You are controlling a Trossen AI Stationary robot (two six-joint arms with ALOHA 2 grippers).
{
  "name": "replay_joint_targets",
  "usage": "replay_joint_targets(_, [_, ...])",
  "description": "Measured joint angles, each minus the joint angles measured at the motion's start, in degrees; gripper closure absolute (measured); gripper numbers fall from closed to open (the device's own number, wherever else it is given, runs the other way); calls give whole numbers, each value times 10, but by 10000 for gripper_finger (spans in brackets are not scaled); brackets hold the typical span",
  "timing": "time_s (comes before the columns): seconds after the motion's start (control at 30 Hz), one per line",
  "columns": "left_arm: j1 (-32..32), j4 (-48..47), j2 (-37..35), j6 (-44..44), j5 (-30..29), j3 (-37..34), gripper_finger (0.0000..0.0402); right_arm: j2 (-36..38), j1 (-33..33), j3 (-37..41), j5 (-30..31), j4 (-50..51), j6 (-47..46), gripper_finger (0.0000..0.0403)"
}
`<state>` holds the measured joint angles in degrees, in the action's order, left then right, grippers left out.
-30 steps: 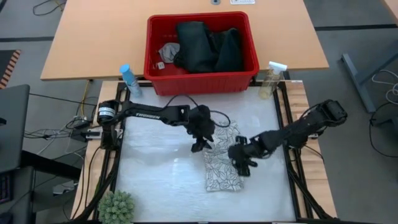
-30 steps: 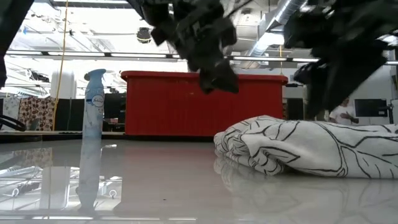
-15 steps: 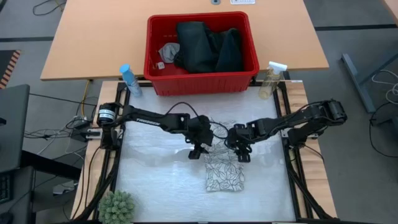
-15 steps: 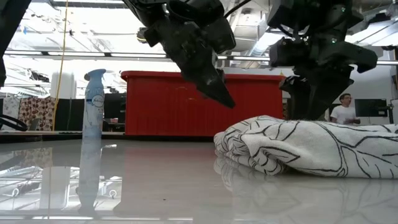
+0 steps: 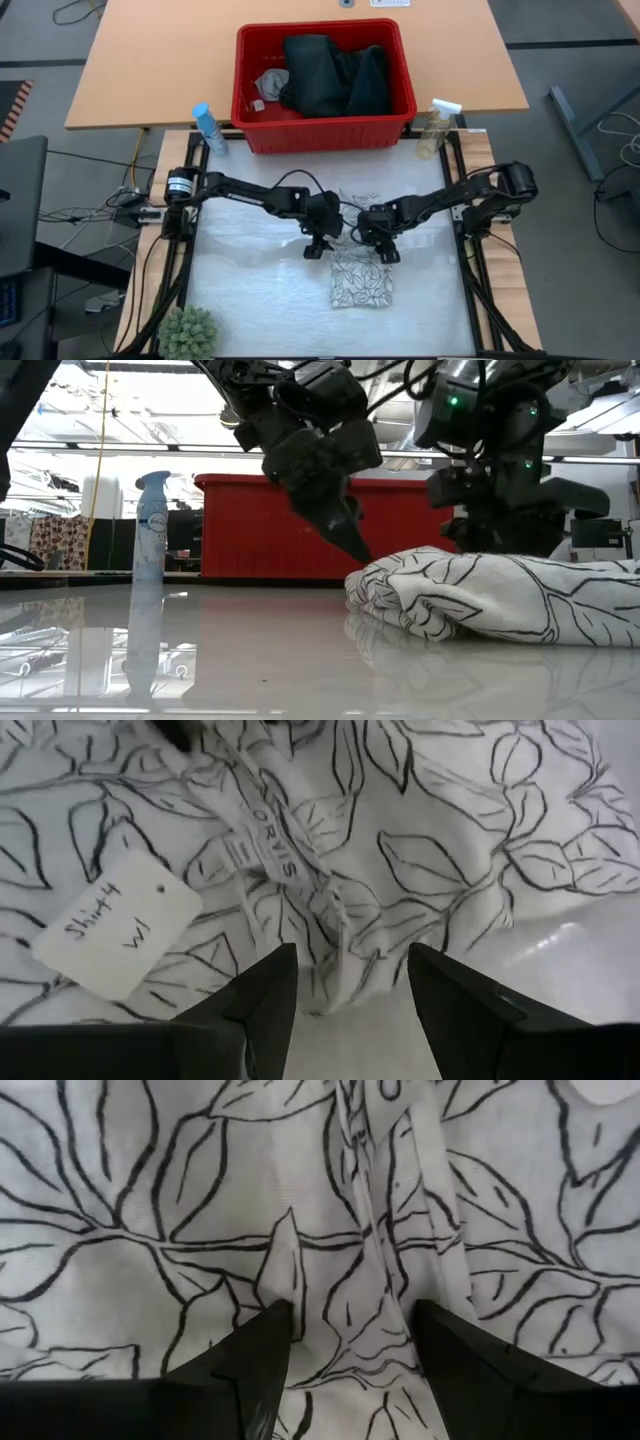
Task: Fold laundry
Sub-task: Fold the white-patterned shirt
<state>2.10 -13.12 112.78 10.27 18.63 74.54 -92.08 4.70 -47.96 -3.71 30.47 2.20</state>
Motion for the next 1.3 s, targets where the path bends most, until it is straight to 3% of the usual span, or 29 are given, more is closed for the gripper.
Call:
replay_joint_targets(0.2, [-3, 26, 20, 4, -11, 1, 221, -9, -1, -6, -1, 1, -5, 171])
replay_joint_targets(0.47, [-7, 31, 36, -4, -11, 2, 221, 13, -5, -12, -9, 8, -6, 237])
replay_joint_targets(0.63, [-8, 24, 36, -3, -22, 2, 239, 12, -8, -12, -22, 12, -15, 314])
replay_joint_targets(0.77, [-8, 16, 36, 11, -27, 2, 291, 12, -7, -12, -27, 8, -17, 382])
replay_joint_targets(0.97, [-7, 14, 36, 3, -51, 2, 389, 12, -7, -28, -27, 20, -24, 381])
replay_joint_targets(1.13, [-6, -10, 35, -8, -90, 6, 400, 12, -8, -79, -22, 71, -19, 382])
replay_joint_targets(1.3, [1, -107, 24, -12, -126, 59, 401, 14, -11, -149, 40, 174, 7, 382])
